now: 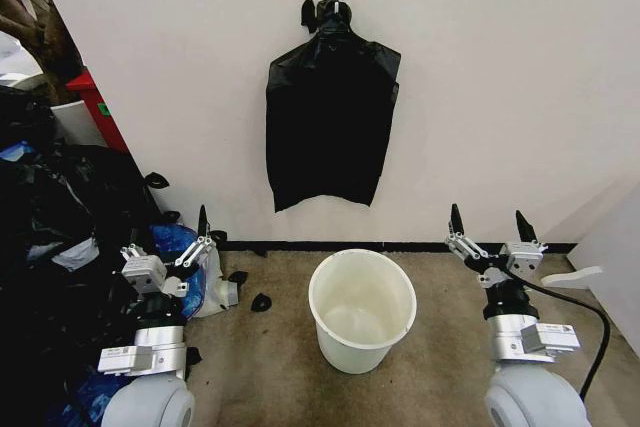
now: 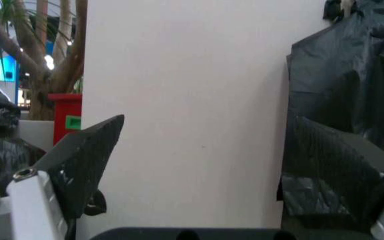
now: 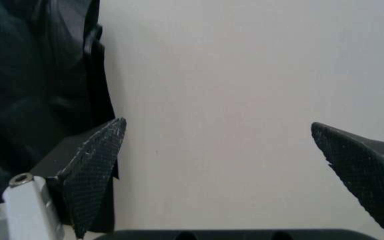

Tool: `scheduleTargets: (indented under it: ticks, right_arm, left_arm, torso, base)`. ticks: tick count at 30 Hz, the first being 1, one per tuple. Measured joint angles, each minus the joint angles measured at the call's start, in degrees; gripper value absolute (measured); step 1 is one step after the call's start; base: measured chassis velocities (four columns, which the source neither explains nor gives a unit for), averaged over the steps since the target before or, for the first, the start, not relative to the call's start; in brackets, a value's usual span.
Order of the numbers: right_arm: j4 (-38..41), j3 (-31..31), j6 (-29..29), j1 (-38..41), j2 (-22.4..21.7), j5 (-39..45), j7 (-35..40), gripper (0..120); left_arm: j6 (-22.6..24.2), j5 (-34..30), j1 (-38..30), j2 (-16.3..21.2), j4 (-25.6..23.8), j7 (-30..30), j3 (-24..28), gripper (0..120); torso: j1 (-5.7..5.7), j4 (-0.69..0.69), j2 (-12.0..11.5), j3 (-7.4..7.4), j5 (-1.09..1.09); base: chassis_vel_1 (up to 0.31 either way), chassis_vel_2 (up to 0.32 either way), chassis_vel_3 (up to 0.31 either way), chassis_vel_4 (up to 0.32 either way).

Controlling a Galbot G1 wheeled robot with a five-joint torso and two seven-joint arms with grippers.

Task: Place the garbage bag over the trash bin.

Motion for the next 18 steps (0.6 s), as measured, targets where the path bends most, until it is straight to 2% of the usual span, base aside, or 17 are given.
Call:
scheduleTargets:
  ticks: [3,9,10,18]
  right_arm:
    - [-0.5,-0.5,0.7,1.1,-0.3,1.1,0.5,100]
    - [-2.5,-0.4,0.8,1.8,-0.4,-2.8,0.1,100]
    - [-3.1,-0.9,1.5,1.7,0.2,-4.9,-0.9,100]
    - [-3.0,-2.9,1.5,1.5,1.8,-4.4,-1.4,100]
  left_arm:
    - [0.1,0.0,-0.2,0.3,0.4,-0.6,-0.2,100]
    - [0.4,0.0,-0.1,0.1,0.8,-1.4,0.3,100]
    - [0.3,0.3,0.1,-0.1,1.1,-1.5,0.7,100]
    - [0.1,1.3,0.4,-0.1,1.5,-1.5,1.0,100]
  torso:
    - [0.00,0.01,0.0,0.00,-0.01]
    - [0.00,0.00,0.0,0.00,0.00]
    - [0.00,0.00,0.0,0.00,0.00]
    - [0.00,0.00,0.0,0.00,0.00]
  base:
    - [0.000,0.000,0.000,0.000]
    - [0.000,0.000,0.000,0.000]
    - [0.000,0.000,0.000,0.000]
    - [0.000,0.000,0.000,0.000]
